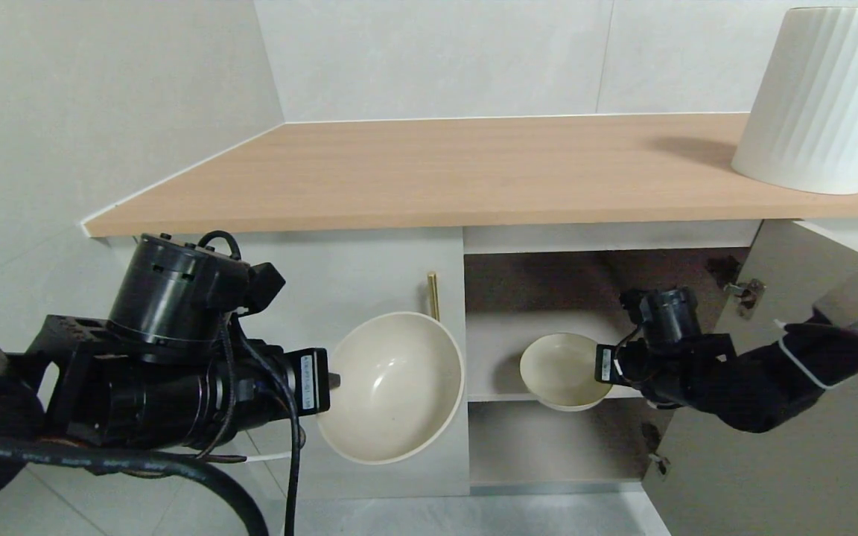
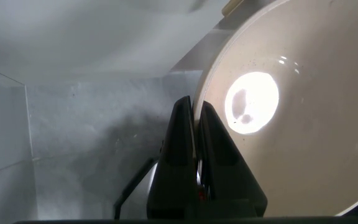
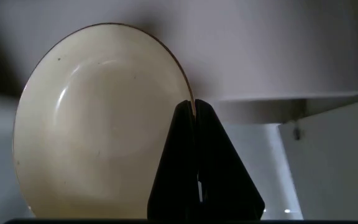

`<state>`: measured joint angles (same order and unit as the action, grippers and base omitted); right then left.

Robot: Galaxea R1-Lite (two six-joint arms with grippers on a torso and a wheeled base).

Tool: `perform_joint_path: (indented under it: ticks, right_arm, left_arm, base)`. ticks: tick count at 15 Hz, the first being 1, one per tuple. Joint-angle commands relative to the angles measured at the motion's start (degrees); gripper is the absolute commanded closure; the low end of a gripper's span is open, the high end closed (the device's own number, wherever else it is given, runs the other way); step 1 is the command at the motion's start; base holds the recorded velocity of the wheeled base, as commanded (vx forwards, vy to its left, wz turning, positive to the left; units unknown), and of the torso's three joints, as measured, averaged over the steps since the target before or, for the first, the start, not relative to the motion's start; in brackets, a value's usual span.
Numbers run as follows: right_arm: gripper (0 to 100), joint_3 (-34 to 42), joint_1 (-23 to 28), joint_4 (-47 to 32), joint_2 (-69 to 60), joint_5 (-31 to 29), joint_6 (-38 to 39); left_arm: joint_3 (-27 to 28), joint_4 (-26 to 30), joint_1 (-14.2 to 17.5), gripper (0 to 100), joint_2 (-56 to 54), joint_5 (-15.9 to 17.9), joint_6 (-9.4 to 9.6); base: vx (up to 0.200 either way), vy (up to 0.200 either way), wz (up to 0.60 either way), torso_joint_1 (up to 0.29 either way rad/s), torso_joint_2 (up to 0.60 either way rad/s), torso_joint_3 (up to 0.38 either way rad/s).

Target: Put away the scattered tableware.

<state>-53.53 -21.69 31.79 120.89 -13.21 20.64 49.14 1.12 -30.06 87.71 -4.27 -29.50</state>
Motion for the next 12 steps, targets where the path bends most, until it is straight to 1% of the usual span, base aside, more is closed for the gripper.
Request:
perform_joint_path:
  ticks: [1,6,12]
  right_arm:
    - [100,-4.3,1.2,1.4,9.5,-2.8,1.8]
    - [100,-9.6,3.3,1.3,13.9,-3.6,4.7]
    - [100,-14.1,3.7,0.9,17.6,-4.7,6.0]
  left_arm:
    - [0.0,0.0,0.0,100,0.1,0.0,-0.03]
    - [-0.1,0.0,-0.1,100,0.2,0.0,-0.03]
    - [-0.3,0.0,-0.3,100,0.3,0.0,-0.03]
  base:
    - [0.0,0.0,0.0,0.0,0.0,0.0]
    - [0.0,0.0,0.0,0.0,0.0,0.0]
    - [0.0,0.0,0.0,0.0,0.0,0.0]
